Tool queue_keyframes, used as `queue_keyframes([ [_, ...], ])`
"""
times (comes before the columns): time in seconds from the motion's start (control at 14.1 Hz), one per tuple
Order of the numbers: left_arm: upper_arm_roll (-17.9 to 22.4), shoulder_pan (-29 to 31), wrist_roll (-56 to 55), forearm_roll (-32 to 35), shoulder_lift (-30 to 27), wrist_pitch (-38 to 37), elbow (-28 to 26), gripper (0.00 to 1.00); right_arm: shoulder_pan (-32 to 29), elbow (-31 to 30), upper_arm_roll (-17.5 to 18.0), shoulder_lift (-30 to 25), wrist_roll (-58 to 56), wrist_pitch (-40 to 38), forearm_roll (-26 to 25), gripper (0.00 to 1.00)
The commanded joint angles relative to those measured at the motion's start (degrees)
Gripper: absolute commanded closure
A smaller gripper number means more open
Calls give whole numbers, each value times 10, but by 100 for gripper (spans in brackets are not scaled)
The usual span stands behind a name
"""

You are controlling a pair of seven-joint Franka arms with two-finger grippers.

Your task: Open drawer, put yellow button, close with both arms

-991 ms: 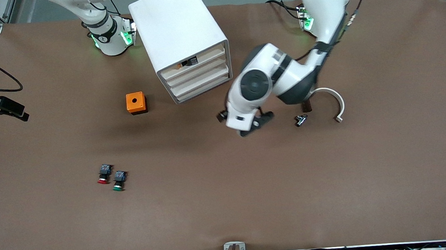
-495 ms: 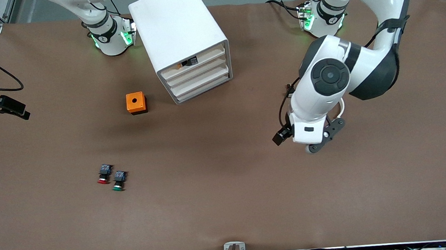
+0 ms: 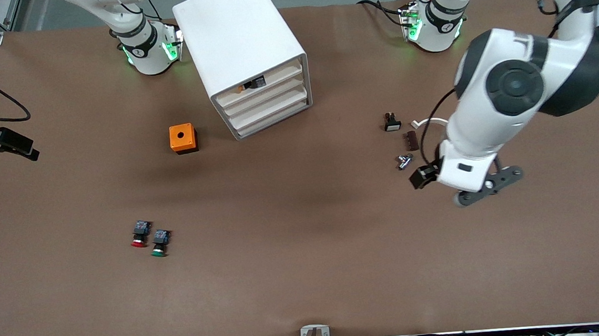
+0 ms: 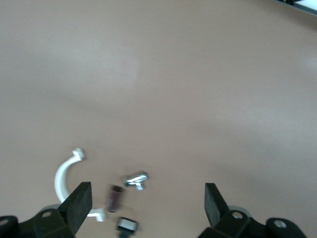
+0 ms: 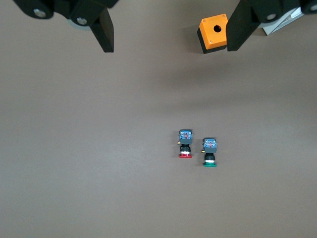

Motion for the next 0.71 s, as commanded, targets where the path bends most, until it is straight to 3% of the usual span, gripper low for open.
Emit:
queue_keyframes([
  [0.0, -4, 35, 74, 11, -46, -36, -12, 0, 1, -1, 1, -10, -3, -5, -10, 0],
  [0.42, -6, 111, 258, 1, -105, -84, -13, 0, 2, 0, 2, -10, -3, -5, -11, 0],
  [0.64, -1, 117, 276, -12, -133, -109, -16, 0, 2, 0, 2, -10, -3, -6, -11, 0],
])
